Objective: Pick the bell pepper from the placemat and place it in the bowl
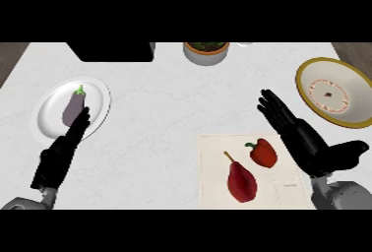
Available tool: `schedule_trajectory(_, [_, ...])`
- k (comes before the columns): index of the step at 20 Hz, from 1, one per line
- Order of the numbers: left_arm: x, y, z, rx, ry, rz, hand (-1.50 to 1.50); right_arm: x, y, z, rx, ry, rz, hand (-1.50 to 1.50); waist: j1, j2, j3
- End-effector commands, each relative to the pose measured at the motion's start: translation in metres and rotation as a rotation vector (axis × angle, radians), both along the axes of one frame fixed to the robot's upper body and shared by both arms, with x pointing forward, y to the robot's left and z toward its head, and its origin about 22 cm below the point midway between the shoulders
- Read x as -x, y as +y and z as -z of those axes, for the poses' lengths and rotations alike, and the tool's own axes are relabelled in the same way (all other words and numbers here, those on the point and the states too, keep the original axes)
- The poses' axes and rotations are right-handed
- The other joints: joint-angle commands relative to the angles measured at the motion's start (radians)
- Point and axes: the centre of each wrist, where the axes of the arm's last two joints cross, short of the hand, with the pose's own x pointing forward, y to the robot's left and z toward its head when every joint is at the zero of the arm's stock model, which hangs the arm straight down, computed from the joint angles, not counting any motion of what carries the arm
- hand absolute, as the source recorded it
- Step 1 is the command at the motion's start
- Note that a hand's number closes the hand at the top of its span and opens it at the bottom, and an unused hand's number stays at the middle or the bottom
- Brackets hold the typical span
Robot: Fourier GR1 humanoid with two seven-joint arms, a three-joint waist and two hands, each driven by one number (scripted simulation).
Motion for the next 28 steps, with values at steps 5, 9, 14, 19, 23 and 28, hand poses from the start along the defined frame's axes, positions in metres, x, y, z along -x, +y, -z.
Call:
schedule_trajectory(5, [-0.026,-0.047,-0.028,0.182,-0.151,0.008,0.0,0.018,0.007,0.017,0.35,-0.004,-0.502,1.5,0.02,-0.012,0.011])
schedule_trajectory(9, [-0.022,-0.051,-0.026,0.246,-0.138,-0.014,0.0,0.018,-0.014,0.025,0.435,-0.369,-0.114,-1.5,-0.022,-0.017,0.015])
schedule_trajectory(14, [-0.025,-0.074,-0.02,0.259,-0.153,0.008,0.0,0.037,-0.033,0.068,0.069,-0.424,-0.116,-1.5,-0.002,-0.01,0.013])
schedule_trajectory(19, [-0.029,-0.067,-0.038,0.253,-0.131,-0.008,0.0,0.047,-0.039,0.018,0.151,-0.539,-0.082,-1.5,-0.001,-0.014,0.011])
schedule_trajectory(23, [-0.039,-0.057,-0.025,0.26,-0.146,0.008,0.0,0.034,-0.057,-0.012,0.32,-0.522,-0.004,-1.5,-0.004,-0.012,0.01])
schedule_trajectory(28, [-0.022,-0.084,-0.022,0.269,-0.132,0.023,0.0,0.021,-0.052,-0.064,0.443,-0.412,-0.046,-1.5,0.009,-0.013,0.01])
